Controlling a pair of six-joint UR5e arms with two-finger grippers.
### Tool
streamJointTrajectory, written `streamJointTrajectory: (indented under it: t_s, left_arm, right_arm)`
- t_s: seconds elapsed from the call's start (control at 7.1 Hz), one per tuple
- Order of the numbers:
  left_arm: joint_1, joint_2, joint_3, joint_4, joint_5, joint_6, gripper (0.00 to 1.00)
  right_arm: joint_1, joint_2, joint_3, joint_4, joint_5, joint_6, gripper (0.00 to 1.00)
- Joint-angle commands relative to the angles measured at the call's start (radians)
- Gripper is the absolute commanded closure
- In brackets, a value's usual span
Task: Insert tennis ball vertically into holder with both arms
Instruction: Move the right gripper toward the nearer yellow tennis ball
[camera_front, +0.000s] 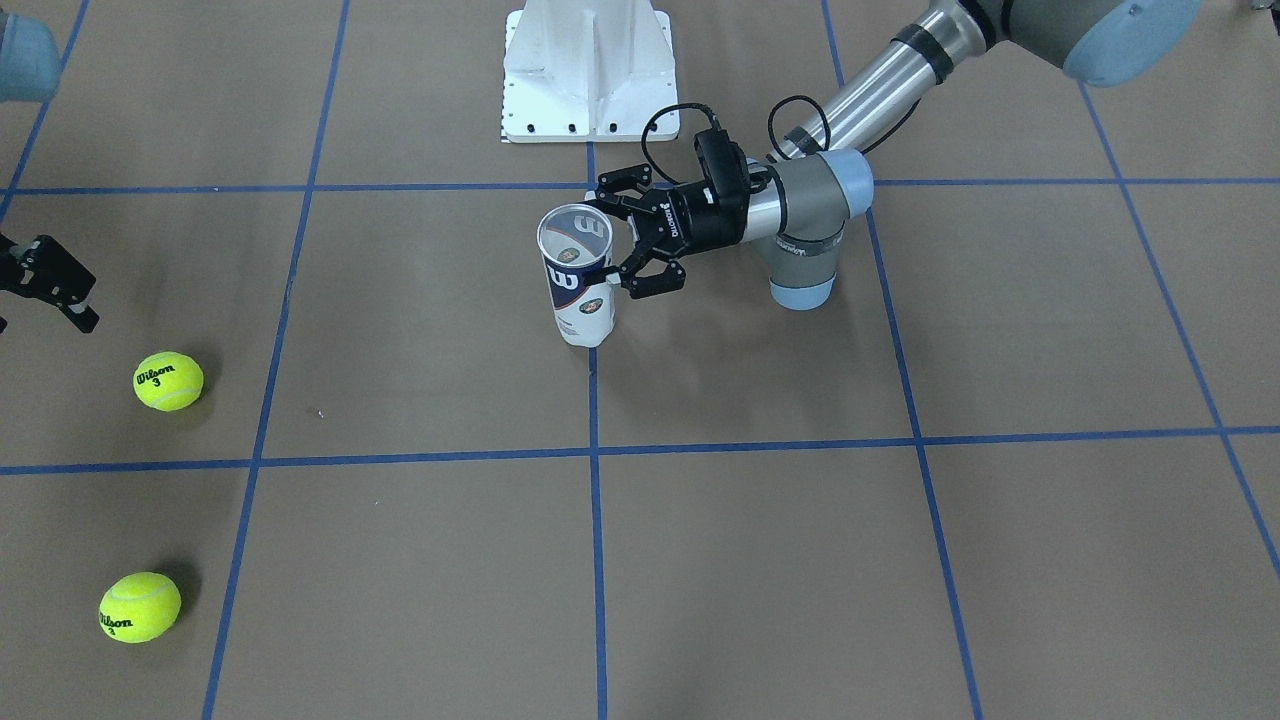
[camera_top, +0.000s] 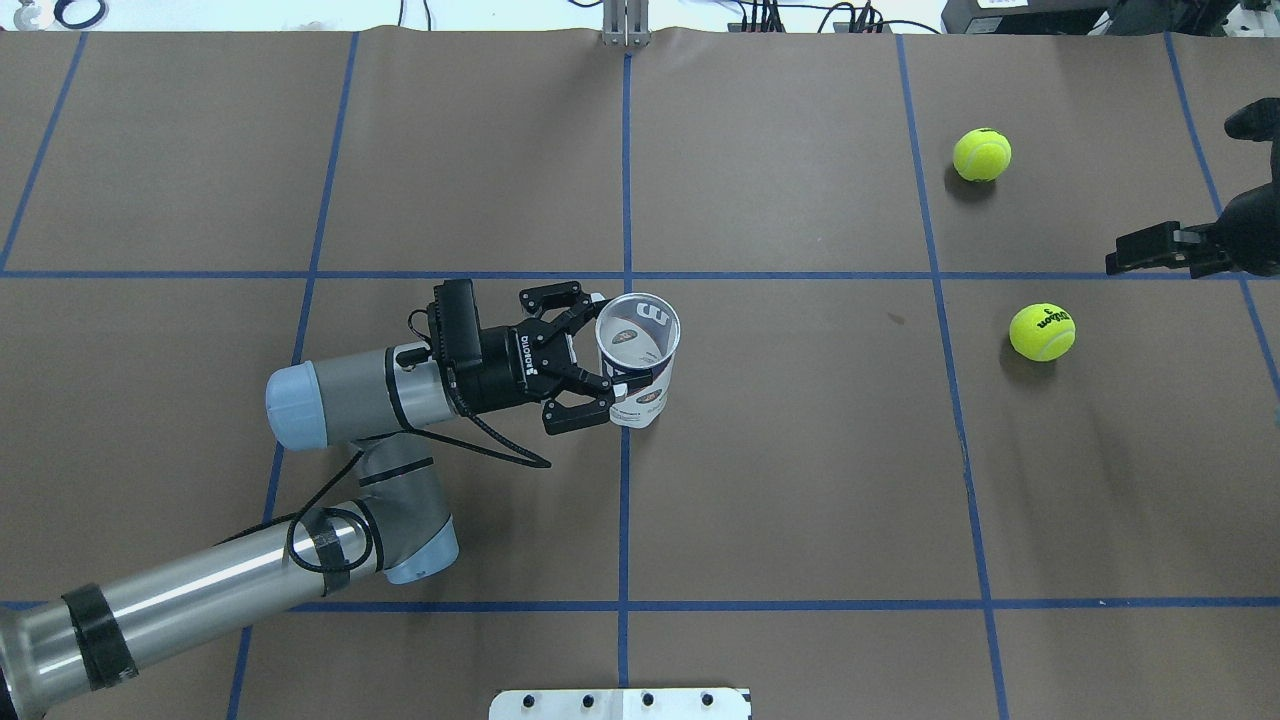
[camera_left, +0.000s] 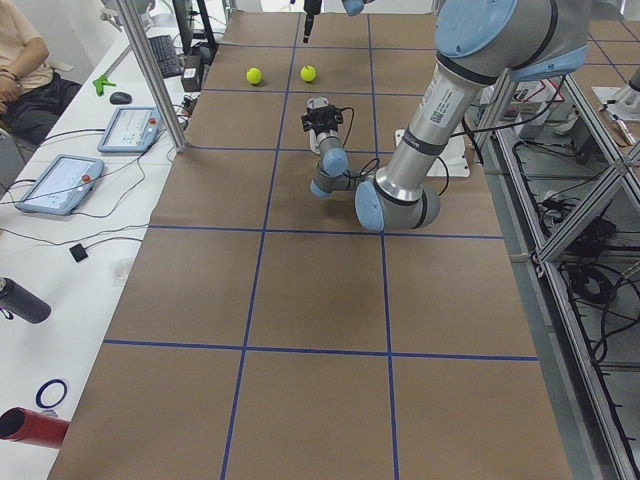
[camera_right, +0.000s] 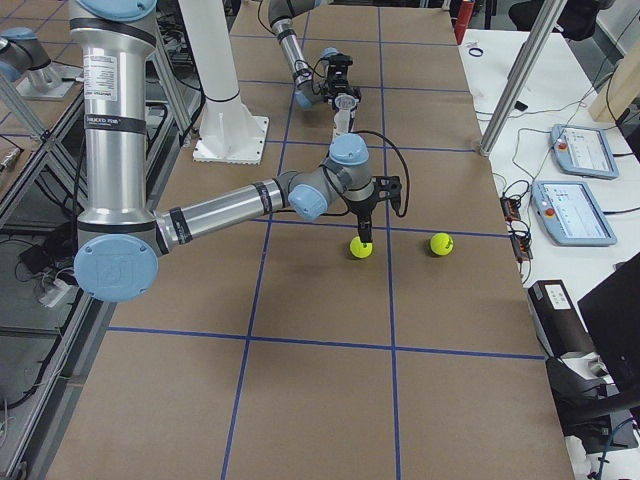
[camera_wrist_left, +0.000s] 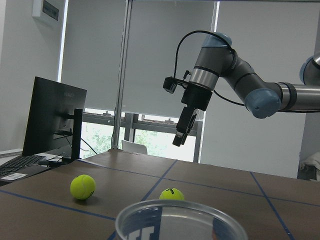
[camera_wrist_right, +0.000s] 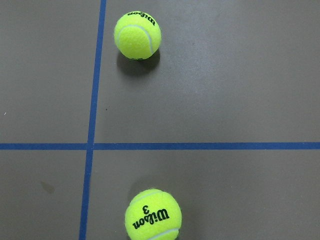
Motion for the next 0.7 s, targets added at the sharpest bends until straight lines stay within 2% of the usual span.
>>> streamJointTrajectory:
  t_s: [0.0,0.28,0.56]
  left_arm:
    - [0.000,0.000,-0.001,0.000,0.005,0.001,0.17]
    - [0.000,0.000,-0.002,0.000,0.005,0.001,0.17]
    - [0.000,0.000,-0.002,0.000,0.005,0.001,0.17]
  right_arm:
    - [-0.027,0.058,-0.049,-0.001,-0.015,0.004,0.00]
    - [-0.178,0.141,-0.104,0.007,-0.158,0.161,0.00]
    - [-0.231,0.120,-0.133,0.025,-0.205,0.153,0.00]
